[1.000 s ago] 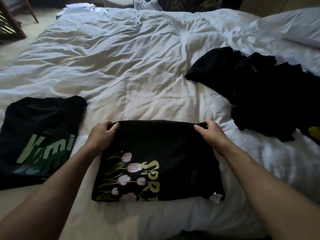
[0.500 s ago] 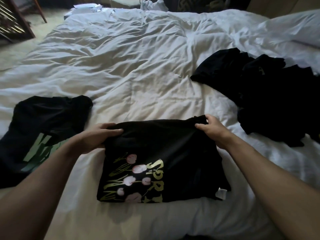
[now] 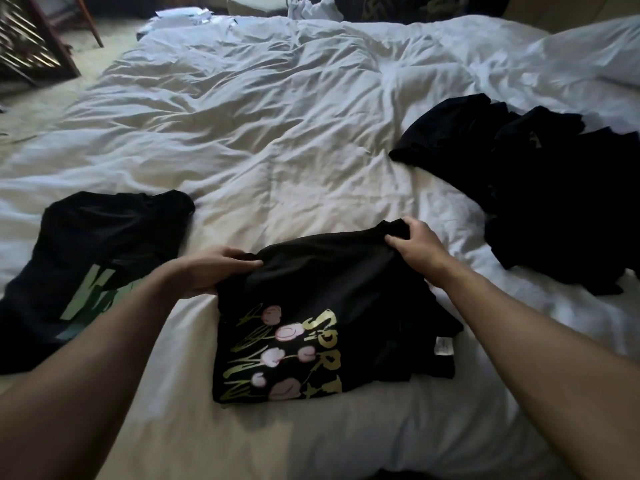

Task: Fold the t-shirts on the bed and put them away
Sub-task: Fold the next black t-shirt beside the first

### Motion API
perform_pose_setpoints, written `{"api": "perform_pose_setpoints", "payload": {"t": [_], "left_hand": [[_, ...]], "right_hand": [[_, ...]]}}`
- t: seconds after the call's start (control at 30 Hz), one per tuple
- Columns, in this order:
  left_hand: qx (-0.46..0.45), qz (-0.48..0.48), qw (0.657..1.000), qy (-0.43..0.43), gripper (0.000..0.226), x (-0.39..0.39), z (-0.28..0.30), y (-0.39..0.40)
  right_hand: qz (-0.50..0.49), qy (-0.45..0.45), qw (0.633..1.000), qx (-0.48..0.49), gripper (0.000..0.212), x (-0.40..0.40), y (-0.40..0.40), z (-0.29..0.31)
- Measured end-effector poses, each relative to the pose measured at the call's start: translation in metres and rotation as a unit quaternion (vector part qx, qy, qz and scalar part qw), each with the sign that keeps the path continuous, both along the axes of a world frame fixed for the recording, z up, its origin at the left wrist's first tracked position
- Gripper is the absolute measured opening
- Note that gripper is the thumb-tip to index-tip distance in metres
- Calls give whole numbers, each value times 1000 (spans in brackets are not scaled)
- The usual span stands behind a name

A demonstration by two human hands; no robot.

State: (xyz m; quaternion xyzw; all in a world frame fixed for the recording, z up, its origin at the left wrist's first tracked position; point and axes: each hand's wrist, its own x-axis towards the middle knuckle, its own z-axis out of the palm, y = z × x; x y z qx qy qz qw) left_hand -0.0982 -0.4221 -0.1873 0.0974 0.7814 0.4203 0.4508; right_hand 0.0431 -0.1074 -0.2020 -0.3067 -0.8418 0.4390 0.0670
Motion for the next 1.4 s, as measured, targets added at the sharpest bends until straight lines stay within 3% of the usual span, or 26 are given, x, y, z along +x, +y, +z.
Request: {"api": "perform_pose_setpoints", "payload": {"t": [0.1, 0.3, 0.4, 0.53, 0.73, 0.9, 1.03, 1.2, 1.3, 1.4], "left_hand": [[33, -30, 997, -60, 27, -3, 13, -6], [34, -6, 998, 52, 23, -3, 51, -17], [16, -36, 997, 66, 26, 3, 64, -27], [-35, -96, 986, 135, 46, 27, 62, -29], [-52, -159, 947, 274, 36, 57, 50, -23], [-49, -91, 933, 345, 27, 72, 47, -15], [8, -55, 942, 330, 36, 78, 54, -21], [84, 13, 958, 275, 12, 94, 69, -47], [109, 40, 961, 251, 54, 102, 72, -76], [129, 94, 950, 268, 68, 111, 72, -101]], "right_hand": [[20, 85, 991, -98, 9, 10, 1, 18], [35, 163, 969, -184, 18, 8, -3, 69], [53, 171, 962, -208, 18, 17, -3, 83], [91, 98, 977, -169, 17, 43, -9, 77], [172, 44, 981, -76, 25, 70, -9, 62], [194, 47, 980, -21, 27, 73, -10, 67], [187, 97, 977, -1, 24, 68, -20, 90], [162, 151, 975, 6, 11, 62, -39, 121], [175, 174, 969, 15, 11, 44, -63, 135], [191, 192, 962, 22, 14, 24, -91, 142]]}}
